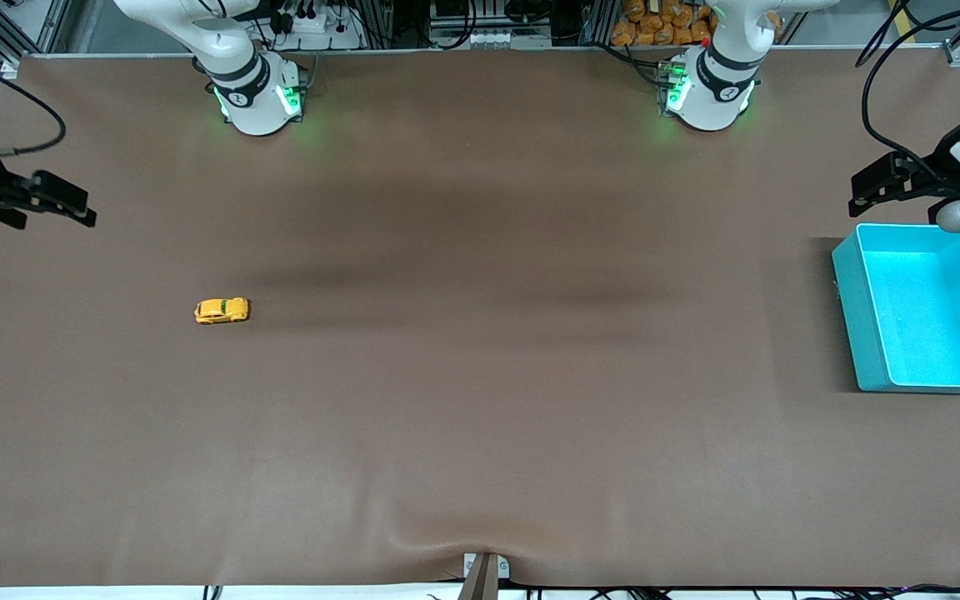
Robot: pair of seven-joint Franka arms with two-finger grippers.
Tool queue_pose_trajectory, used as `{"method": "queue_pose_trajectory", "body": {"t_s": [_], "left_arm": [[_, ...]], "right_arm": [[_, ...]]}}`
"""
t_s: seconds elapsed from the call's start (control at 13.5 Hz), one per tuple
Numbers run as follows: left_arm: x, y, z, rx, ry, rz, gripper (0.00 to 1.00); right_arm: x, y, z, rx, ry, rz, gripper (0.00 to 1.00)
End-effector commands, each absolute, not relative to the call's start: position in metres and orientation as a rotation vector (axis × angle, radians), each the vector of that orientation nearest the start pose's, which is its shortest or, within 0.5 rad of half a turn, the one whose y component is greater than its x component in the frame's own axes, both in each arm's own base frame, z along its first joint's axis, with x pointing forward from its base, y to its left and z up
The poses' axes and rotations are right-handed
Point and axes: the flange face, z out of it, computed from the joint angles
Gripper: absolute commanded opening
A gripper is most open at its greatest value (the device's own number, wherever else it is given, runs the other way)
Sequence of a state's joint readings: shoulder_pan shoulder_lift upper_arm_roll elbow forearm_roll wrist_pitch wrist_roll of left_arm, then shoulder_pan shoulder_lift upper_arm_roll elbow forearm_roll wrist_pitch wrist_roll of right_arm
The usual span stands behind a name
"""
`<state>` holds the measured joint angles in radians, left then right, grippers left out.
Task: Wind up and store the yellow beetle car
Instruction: 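Reach the right gripper toward the yellow toy car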
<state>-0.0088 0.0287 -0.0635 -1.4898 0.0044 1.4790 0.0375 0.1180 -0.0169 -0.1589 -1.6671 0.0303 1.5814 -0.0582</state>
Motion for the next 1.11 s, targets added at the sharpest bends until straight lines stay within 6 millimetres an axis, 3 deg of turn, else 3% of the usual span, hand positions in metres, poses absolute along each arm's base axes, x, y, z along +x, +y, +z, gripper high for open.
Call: {"method": "queue_pose_trajectory", "body": {"t_s": [0.0, 0.37, 0.74, 1.04], "left_arm": [[0.550, -0.037, 0.642, -3.142, 0.148, 0.063, 1.00], [0.550, -0.038, 0.641, -3.141, 0.157, 0.065, 1.00], [0.552, -0.037, 0.637, -3.139, 0.166, 0.077, 1.00], [0.551, -0.037, 0.636, -3.139, 0.157, 0.082, 1.00]], "right_arm": [[0.547, -0.016, 0.557, -3.095, -0.064, 0.099, 1.00], [0.547, 0.003, 0.485, -3.089, -0.344, 0.074, 1.00], [0.564, -0.005, 0.406, -2.962, -0.908, 0.207, 1.00], [0.566, -0.018, 0.347, -2.743, -1.395, 0.215, 1.00]]}}
